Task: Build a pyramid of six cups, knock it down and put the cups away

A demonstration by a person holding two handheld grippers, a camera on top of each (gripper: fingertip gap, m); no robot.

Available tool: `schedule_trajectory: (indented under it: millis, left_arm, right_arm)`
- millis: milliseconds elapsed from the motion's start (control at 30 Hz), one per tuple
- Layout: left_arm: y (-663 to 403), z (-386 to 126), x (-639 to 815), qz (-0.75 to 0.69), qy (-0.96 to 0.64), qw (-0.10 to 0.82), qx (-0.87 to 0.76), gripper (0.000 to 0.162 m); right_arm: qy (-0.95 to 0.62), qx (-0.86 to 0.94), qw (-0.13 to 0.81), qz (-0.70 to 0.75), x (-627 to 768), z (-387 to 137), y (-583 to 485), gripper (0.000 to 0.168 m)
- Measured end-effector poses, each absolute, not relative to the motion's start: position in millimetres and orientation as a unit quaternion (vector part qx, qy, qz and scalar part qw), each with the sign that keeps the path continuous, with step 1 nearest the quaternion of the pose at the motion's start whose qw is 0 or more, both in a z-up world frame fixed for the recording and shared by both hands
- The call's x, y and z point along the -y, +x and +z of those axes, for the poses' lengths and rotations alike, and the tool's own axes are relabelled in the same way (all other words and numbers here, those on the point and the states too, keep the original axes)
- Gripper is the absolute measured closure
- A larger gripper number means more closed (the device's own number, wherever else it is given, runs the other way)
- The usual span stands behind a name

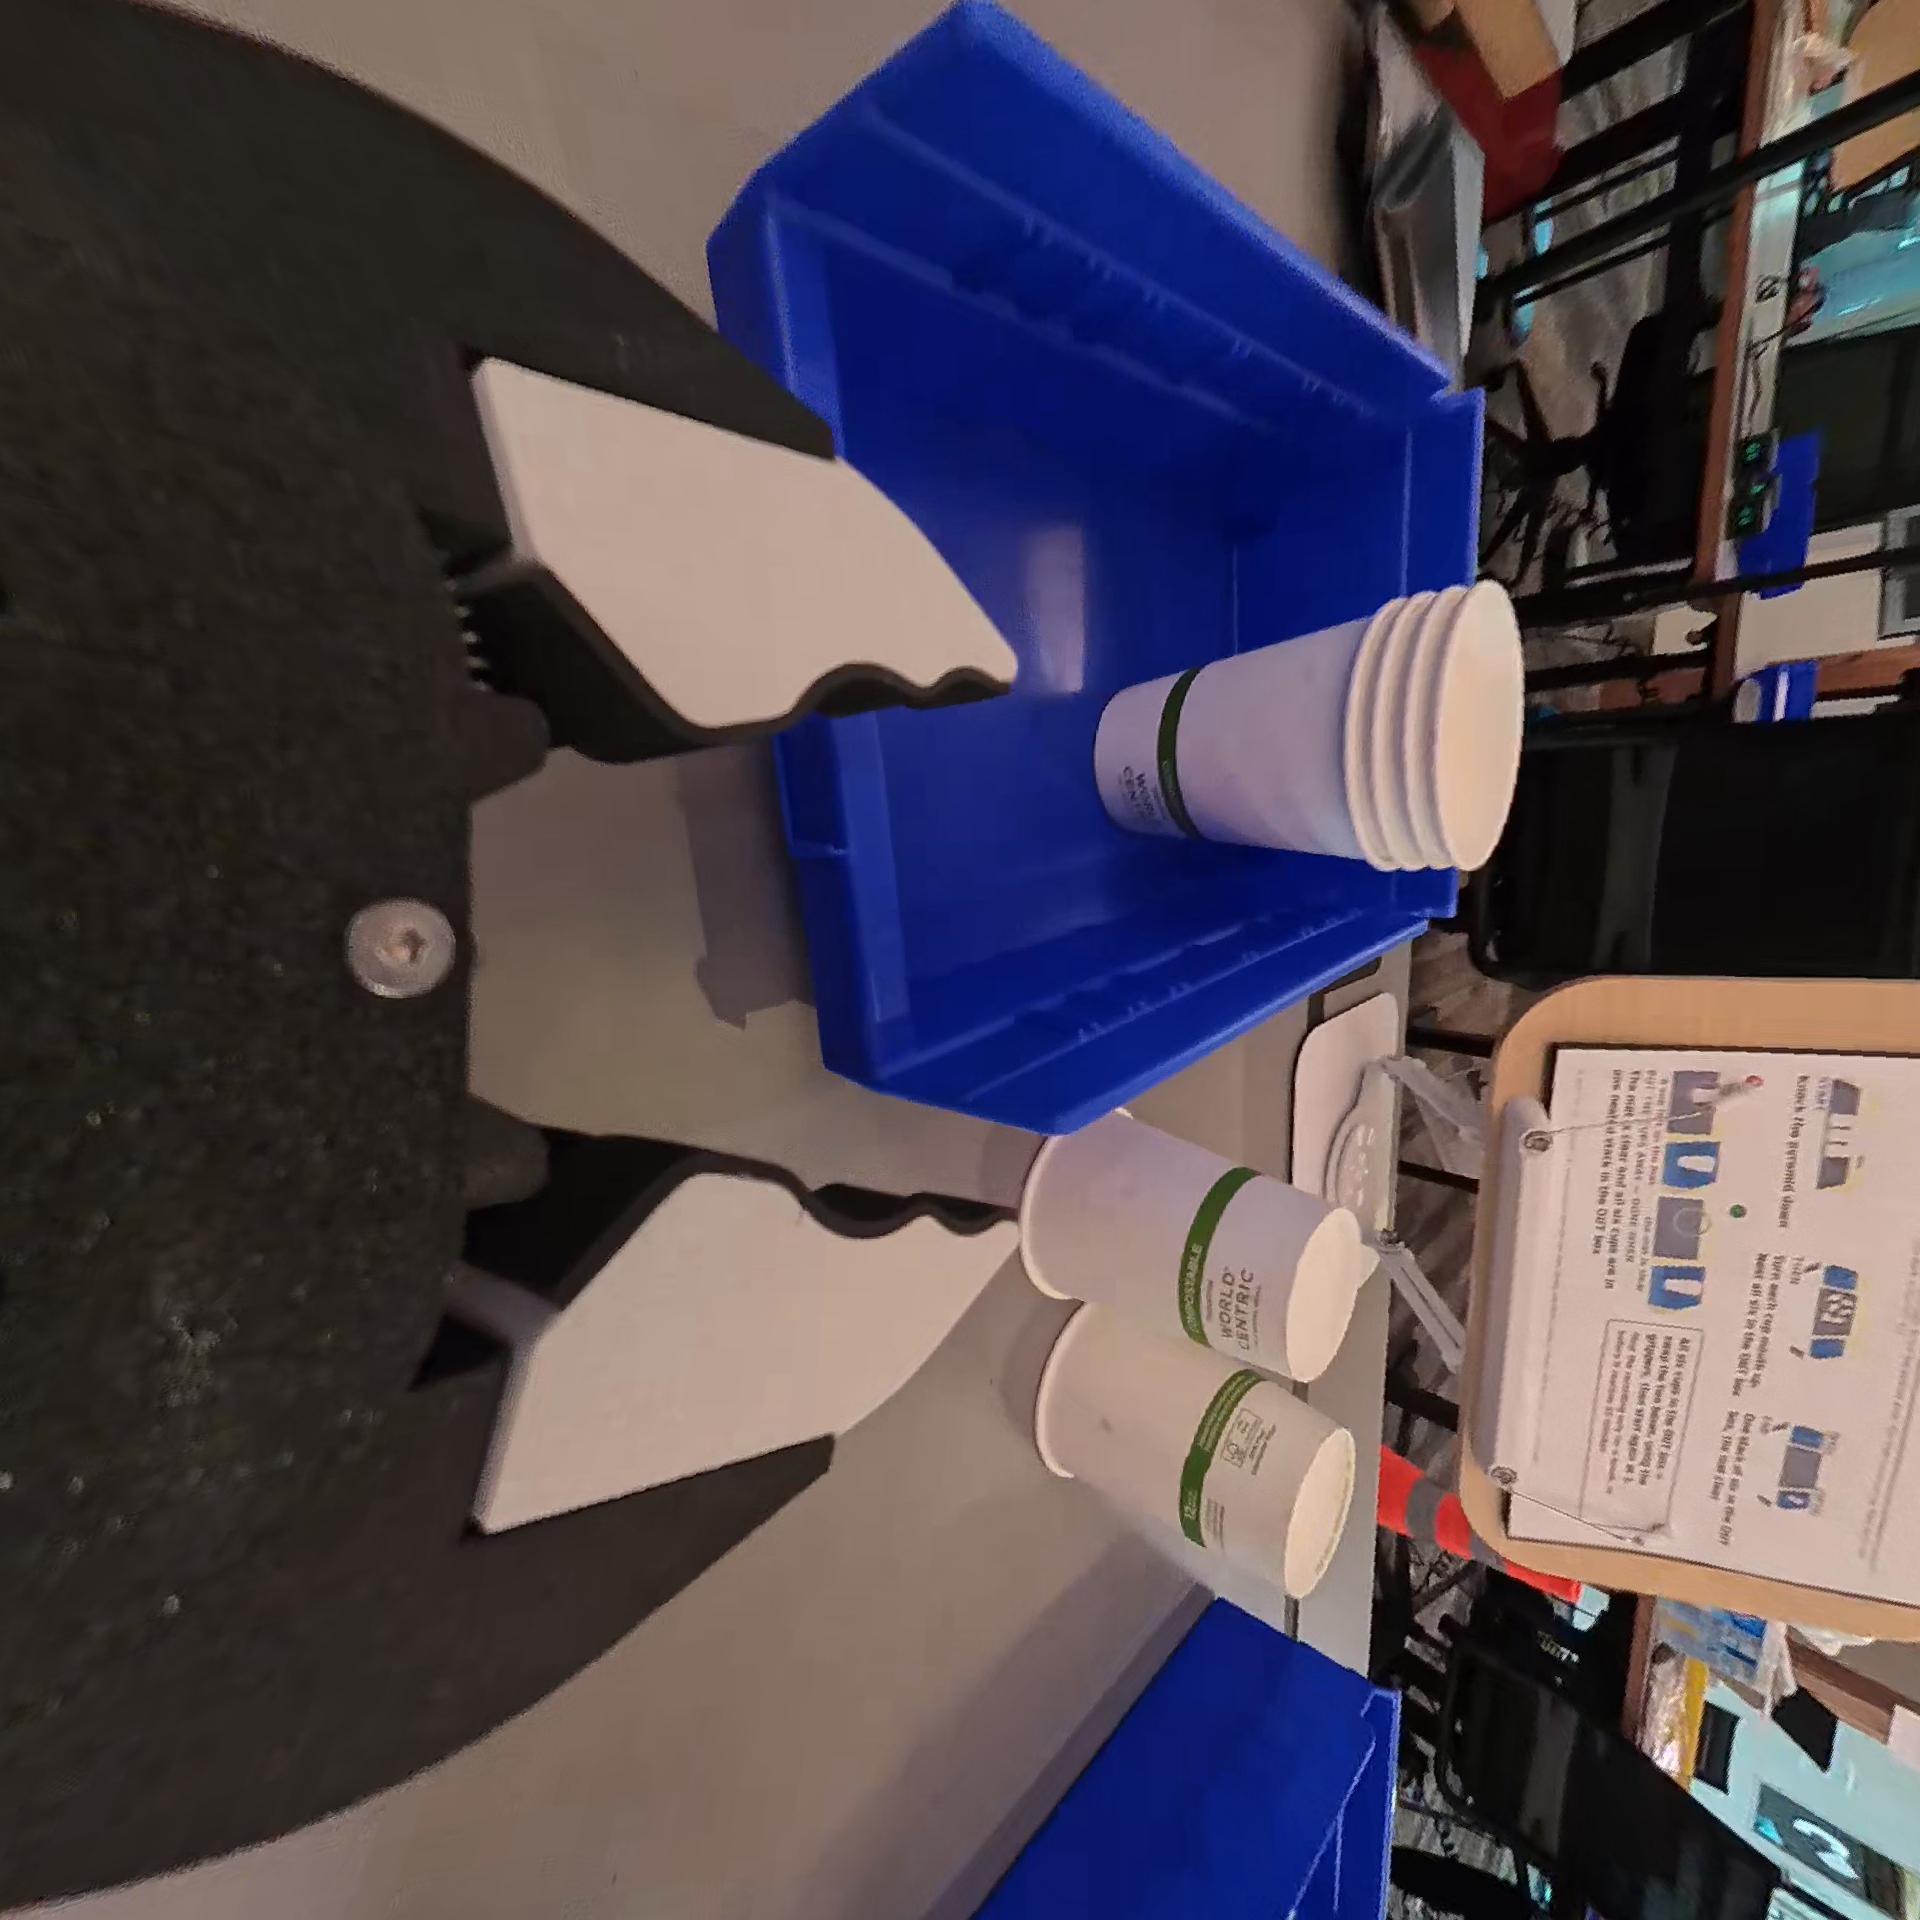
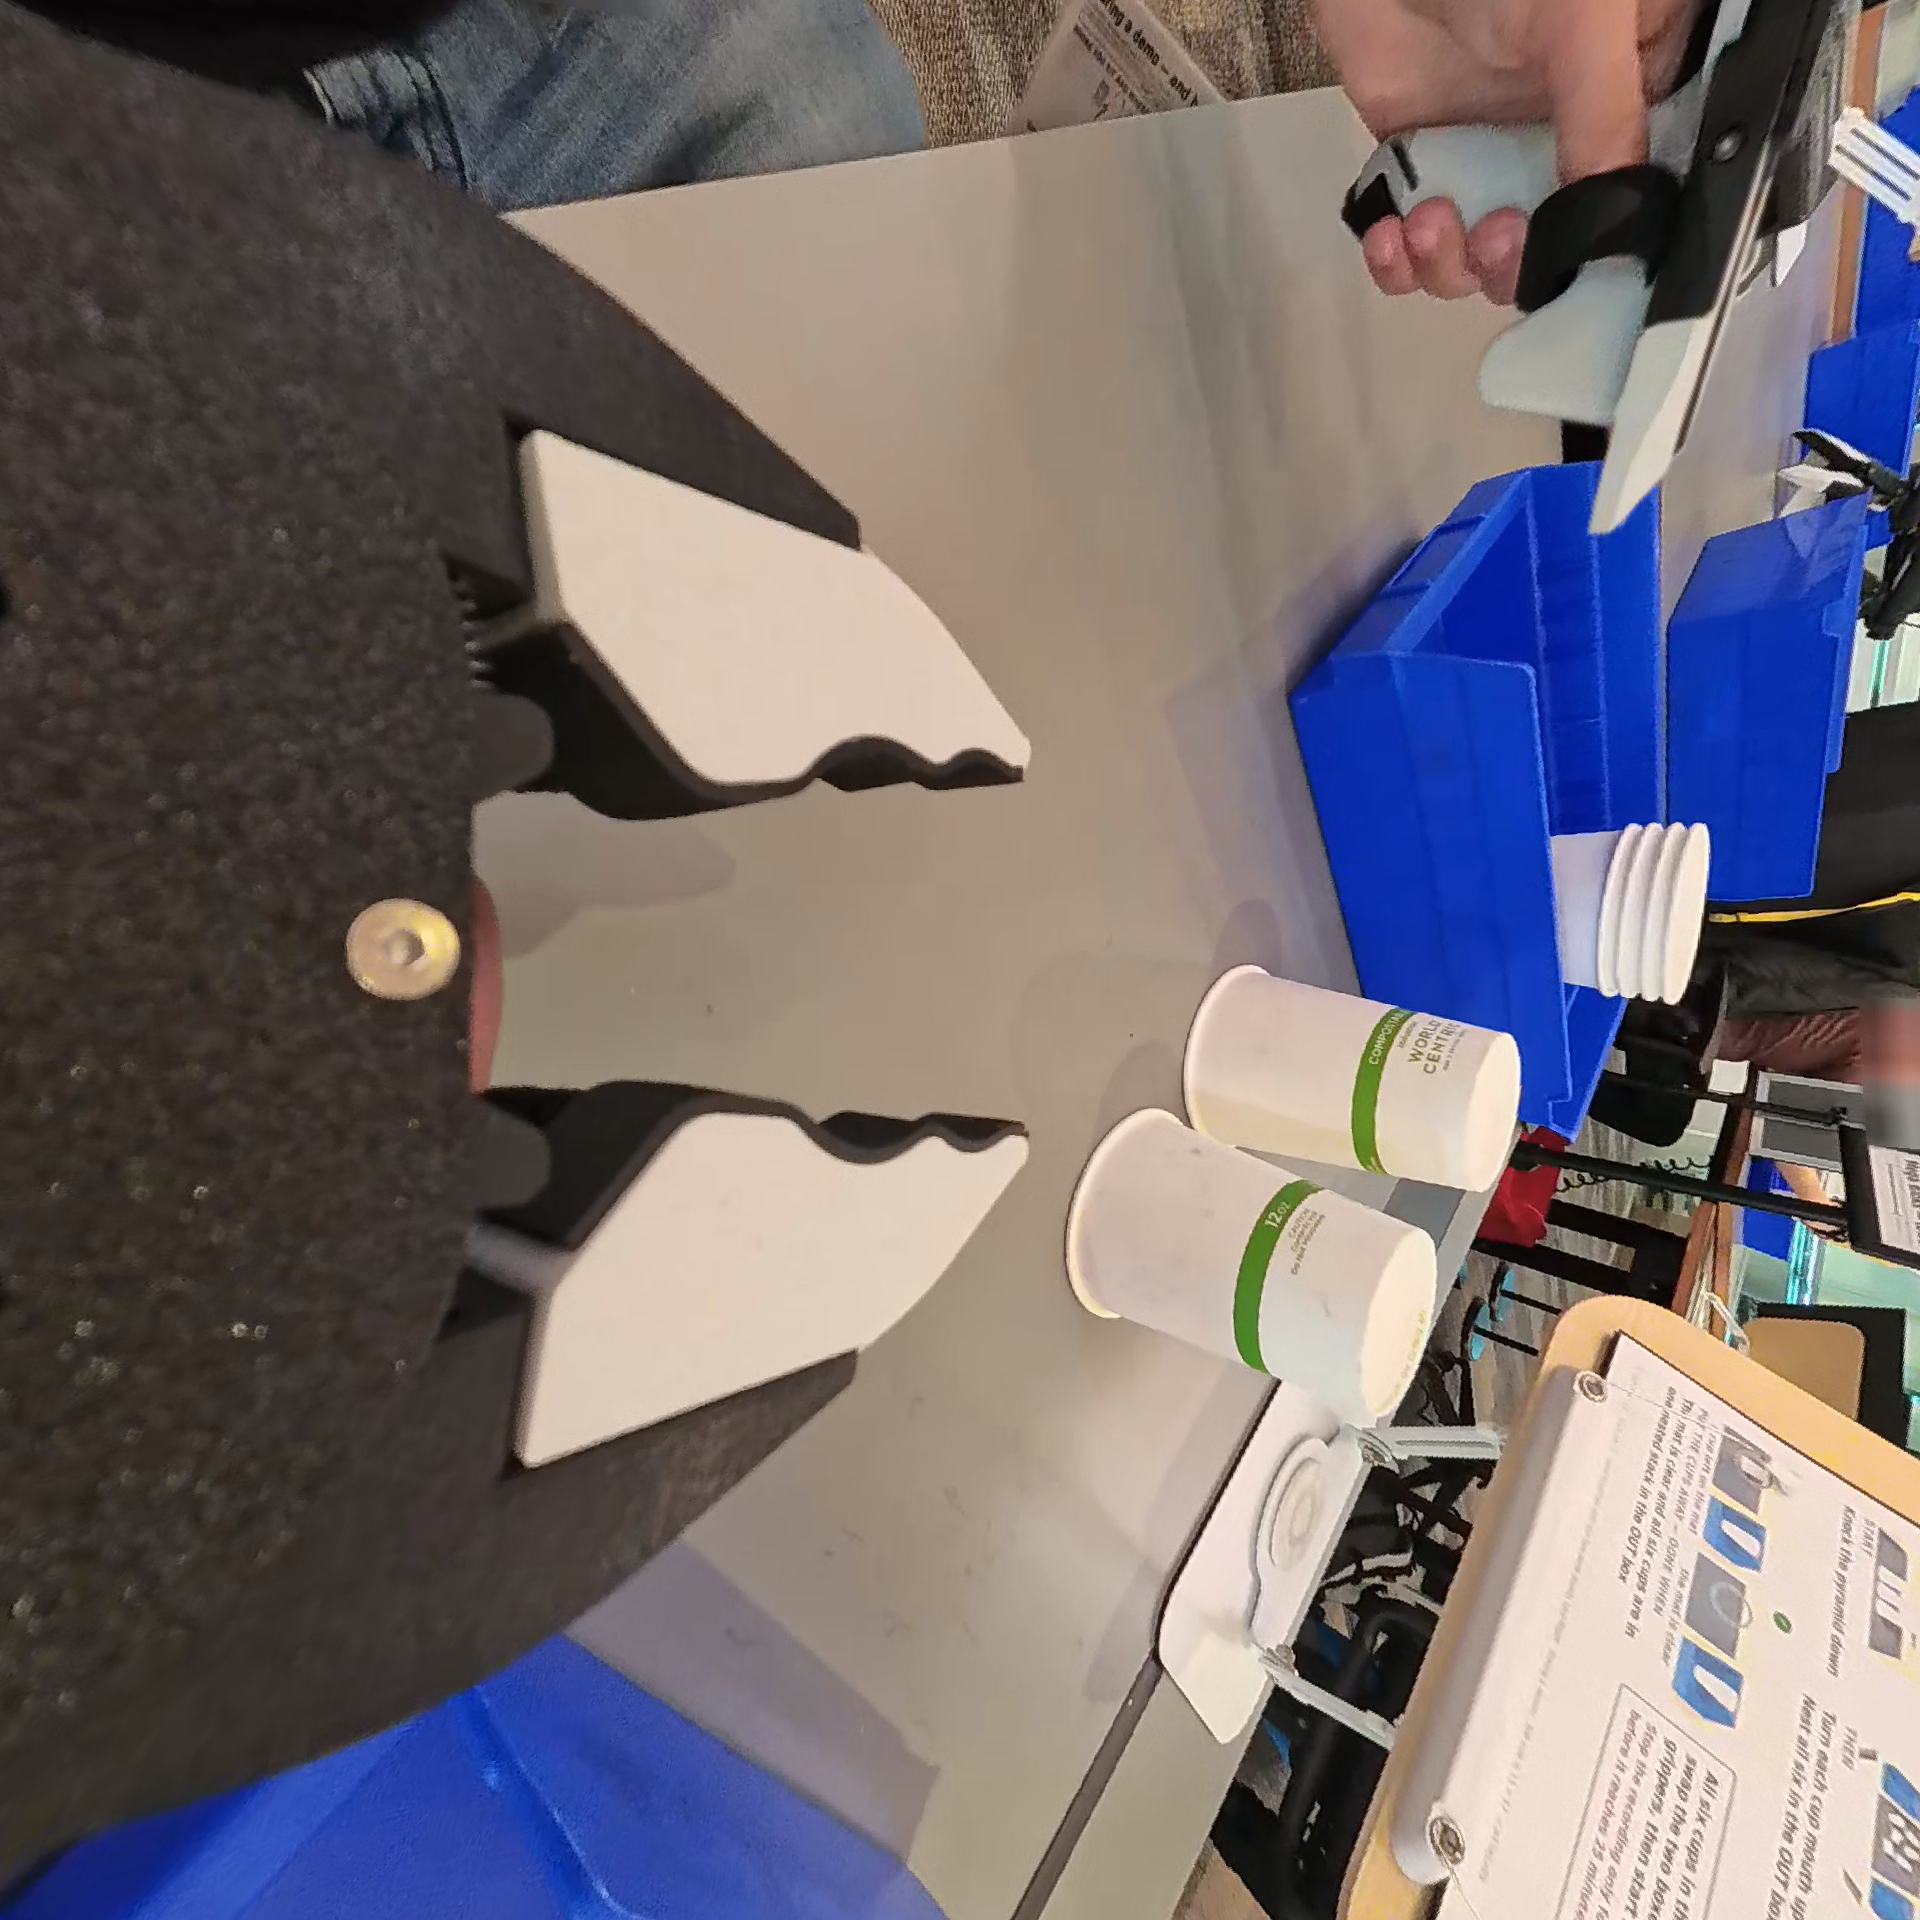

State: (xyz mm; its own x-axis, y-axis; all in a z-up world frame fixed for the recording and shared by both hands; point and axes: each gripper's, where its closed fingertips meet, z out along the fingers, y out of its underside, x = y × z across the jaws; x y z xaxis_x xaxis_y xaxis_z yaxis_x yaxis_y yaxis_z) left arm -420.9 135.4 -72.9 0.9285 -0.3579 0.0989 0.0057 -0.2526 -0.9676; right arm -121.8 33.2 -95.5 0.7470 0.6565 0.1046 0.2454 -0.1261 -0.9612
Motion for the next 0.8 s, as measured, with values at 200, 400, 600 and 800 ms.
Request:
schedule_trajectory:
  millis: [200, 400, 600, 800]
  left_arm:
    - [-410, -35, -185, -0.145, -0.791, 0.534, -0.26, 0.109]
    - [-415, -31, -259, -0.075, -0.778, 0.344, -0.521, 0.135]
    - [-417, -40, -289, -0.071, -0.765, 0.252, -0.588, 0.149]
    - [-411, -52, -294, -0.072, -0.762, 0.207, -0.609, 0.146]
  right_arm:
    - [-0.731, 0.304, 0.584, 0.181, -34, -96, -119, 0.11]
    - [-0.729, 0.317, 0.581, 0.173, -35, -97, -119, 0.111]
    - [-0.735, 0.313, 0.576, 0.174, -37, -100, -115, 0.112]
    - [-0.737, 0.314, 0.572, 0.175, -39, -102, -113, 0.112]
